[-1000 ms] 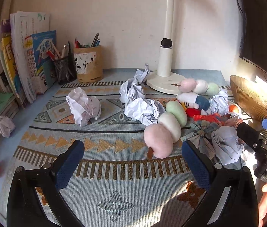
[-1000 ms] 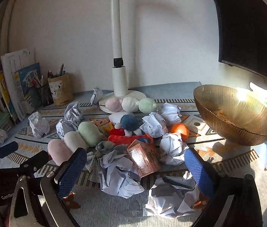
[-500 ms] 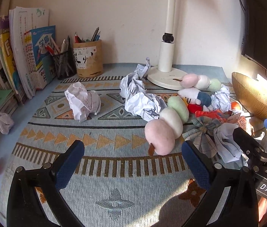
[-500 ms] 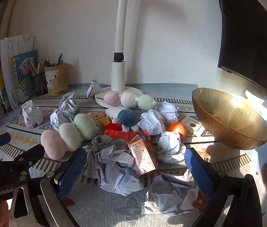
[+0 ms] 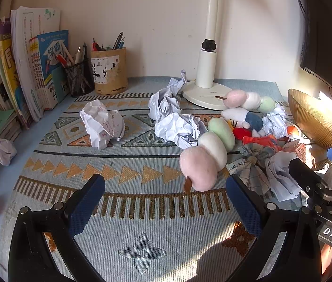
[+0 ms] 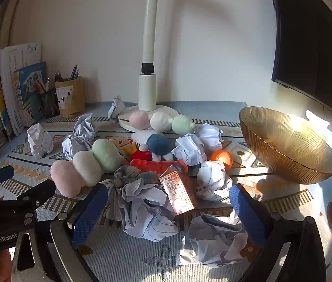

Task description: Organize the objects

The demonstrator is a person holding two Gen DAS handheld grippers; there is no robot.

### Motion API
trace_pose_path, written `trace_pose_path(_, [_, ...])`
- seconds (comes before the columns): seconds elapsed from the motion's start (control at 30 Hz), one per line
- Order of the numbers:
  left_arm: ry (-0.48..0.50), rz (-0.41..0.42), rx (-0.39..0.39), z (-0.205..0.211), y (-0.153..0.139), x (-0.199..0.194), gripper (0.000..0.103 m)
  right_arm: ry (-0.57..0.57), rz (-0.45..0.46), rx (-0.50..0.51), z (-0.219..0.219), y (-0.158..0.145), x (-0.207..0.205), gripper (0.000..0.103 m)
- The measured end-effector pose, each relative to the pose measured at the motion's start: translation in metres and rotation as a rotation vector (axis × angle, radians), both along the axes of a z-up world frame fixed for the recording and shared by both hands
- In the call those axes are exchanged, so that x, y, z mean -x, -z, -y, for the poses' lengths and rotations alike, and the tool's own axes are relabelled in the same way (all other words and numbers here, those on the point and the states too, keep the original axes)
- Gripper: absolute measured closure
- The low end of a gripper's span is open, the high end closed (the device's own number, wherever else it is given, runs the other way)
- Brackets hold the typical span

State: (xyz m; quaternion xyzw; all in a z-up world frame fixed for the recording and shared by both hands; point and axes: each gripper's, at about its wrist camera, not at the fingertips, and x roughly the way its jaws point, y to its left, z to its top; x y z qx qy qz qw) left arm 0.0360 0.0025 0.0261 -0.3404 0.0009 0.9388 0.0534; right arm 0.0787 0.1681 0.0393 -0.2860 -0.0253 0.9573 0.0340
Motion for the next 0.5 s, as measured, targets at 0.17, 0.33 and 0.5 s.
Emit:
trace_pose_path(0.17, [0.001,0.001,0.000,0.0003,0.0004,-0.0002,0.001,0.000,0.002,0.001,-0.0003,0.0003,0.0000,0.000])
trace_pose_path(0.33, [0.000,0.002,0.001,0.0003,0.0011,-0.0004,0.001,0.000,0.007,0.002,-0.0005,0.0007,0.0010,0.000])
trace_pose_path(0.5, [-0.002,0.005,0.004,0.0007,0.0024,-0.0006,0.001,-0.002,0.014,0.004,-0.0005,0.0016,0.0027,0.000])
